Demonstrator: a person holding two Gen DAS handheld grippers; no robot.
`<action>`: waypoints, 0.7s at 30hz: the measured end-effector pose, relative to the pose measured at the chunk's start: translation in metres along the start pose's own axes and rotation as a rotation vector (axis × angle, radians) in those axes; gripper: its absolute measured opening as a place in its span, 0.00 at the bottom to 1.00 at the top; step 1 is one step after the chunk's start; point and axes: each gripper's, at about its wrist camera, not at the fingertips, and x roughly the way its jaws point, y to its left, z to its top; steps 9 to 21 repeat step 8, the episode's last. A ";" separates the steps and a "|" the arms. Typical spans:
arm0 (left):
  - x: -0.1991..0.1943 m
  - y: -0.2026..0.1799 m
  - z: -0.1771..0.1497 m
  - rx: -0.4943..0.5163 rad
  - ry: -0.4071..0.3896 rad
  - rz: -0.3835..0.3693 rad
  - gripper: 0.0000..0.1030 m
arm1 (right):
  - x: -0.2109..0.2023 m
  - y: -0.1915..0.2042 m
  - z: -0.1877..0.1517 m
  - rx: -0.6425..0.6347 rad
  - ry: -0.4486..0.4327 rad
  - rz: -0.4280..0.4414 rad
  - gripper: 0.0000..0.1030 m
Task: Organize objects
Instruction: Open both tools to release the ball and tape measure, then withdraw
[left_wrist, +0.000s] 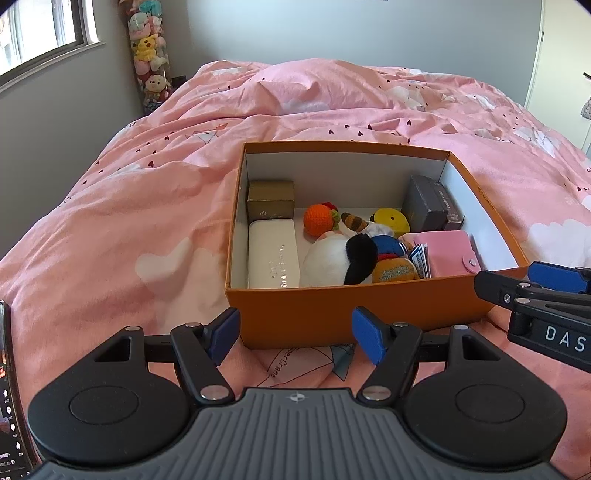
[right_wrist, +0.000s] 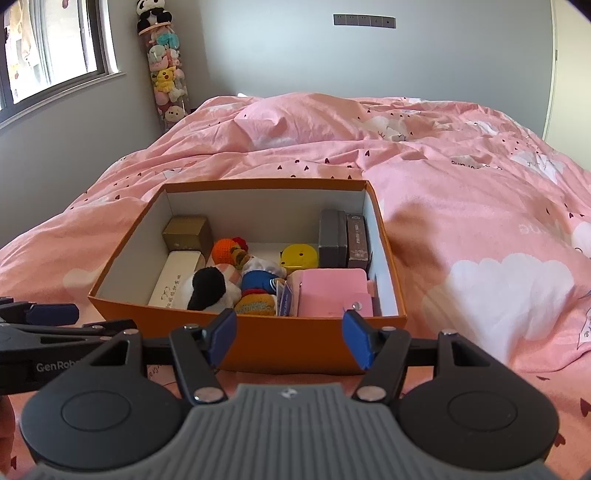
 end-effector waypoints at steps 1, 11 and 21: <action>0.000 0.000 0.000 0.002 0.003 0.002 0.79 | 0.000 0.000 -0.001 -0.001 0.003 0.000 0.64; -0.001 0.001 0.001 0.008 -0.008 0.012 0.79 | 0.001 0.000 0.000 -0.005 0.005 0.001 0.64; -0.001 0.001 0.001 0.008 -0.008 0.012 0.79 | 0.001 0.000 0.000 -0.005 0.005 0.001 0.64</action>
